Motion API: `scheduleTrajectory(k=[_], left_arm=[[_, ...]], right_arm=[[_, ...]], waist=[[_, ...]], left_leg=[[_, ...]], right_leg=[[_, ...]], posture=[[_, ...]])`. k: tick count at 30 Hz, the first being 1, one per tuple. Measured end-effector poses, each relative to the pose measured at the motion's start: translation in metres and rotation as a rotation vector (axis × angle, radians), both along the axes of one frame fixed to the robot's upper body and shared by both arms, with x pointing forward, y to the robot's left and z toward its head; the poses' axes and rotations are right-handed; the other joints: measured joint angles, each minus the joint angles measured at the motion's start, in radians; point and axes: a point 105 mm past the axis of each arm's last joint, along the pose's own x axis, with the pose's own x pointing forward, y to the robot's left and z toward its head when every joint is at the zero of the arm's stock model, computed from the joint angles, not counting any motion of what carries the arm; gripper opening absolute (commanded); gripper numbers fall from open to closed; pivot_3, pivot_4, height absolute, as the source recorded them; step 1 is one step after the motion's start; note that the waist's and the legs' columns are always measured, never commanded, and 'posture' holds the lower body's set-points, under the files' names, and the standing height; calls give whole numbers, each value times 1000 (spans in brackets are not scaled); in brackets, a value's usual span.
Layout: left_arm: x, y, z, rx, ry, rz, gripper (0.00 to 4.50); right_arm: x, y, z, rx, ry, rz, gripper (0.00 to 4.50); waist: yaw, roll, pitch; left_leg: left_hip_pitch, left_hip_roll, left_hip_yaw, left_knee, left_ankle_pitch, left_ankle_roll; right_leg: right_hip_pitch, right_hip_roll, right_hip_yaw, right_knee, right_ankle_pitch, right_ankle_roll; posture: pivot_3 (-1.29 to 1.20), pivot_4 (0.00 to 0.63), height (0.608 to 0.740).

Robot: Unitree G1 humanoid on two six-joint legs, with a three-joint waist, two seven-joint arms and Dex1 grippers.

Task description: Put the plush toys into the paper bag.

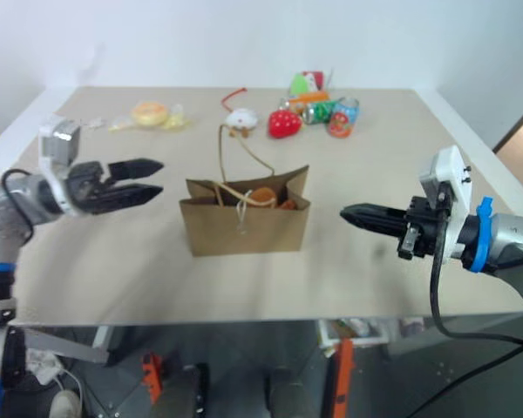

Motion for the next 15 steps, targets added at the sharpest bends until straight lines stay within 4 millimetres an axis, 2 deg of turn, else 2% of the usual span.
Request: scheduleTrajectory(k=[3,4,9,15], left_arm=[[-8,32,-29,74,111,148,4413],[-12,37,-32,79,117,167,4413],[-26,42,-33,108,86,226,4413],[-30,40,-43,161,96,267,4413]], right_arm=[[6,-13,-4,-8,5,-40,0],[7,-15,-5,-9,6,-41,0],[10,-15,-7,-15,10,-33,0],[12,-18,-10,-18,21,-42,0]], waist=[[0,0,0],[0,0,0],[6,0,0],[4,0,0]], left_leg=[[0,1,2,-1,0,0],[0,2,2,-1,0,0],[0,2,7,0,0,0],[0,3,9,0,0,0]], right_leg=[[-1,-1,0,0,0,-2],[-1,-1,0,0,0,-2],[-1,-4,-1,0,-2,-6],[-2,-4,0,0,-2,-6]], posture=[[0,150,740],[0,150,740],[0,150,740],[0,150,740]])
